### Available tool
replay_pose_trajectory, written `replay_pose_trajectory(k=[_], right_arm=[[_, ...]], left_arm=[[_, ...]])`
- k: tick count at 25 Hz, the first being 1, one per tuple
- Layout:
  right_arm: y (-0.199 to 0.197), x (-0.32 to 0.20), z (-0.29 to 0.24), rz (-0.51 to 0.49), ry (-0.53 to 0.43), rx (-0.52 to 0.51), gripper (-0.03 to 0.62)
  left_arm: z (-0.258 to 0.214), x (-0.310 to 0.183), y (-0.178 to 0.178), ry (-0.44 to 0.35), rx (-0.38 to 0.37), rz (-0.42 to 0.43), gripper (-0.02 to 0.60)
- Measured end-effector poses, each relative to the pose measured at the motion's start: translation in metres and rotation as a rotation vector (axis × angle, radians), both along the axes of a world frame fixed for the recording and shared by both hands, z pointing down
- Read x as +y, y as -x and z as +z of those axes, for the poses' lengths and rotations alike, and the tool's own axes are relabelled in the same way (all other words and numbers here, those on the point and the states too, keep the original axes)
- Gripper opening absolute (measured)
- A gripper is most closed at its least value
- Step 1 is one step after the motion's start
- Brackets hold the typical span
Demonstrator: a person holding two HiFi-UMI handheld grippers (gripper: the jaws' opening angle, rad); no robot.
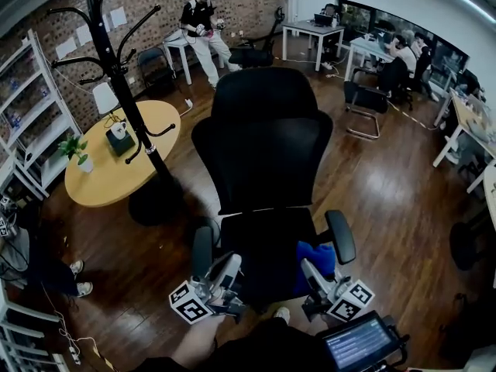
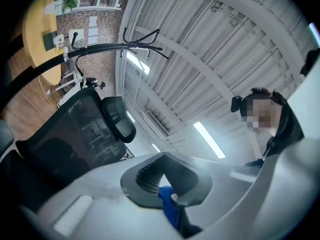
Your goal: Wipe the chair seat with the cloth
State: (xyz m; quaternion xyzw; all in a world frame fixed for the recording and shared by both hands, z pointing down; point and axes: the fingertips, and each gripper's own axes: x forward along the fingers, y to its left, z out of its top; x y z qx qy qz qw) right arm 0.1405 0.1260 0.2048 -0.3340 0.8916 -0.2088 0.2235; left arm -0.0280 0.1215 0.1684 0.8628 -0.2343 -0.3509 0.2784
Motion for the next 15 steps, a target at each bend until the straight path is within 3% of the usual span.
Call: replay_pose_trajectory(k=[9, 15], right_arm=[[0.054, 0.087, -0.013, 0.022, 0.001, 0.018, 0.049], [0.072, 0.105, -0.032, -0.045, -0.045, -0.012, 0.049]], left_arm=[[0.018, 0.083, 0.063, 0.059, 0.058, -0.021, -0.008], [0.001, 0.106, 0.072, 0.01, 0.065, -0.058, -0.008]])
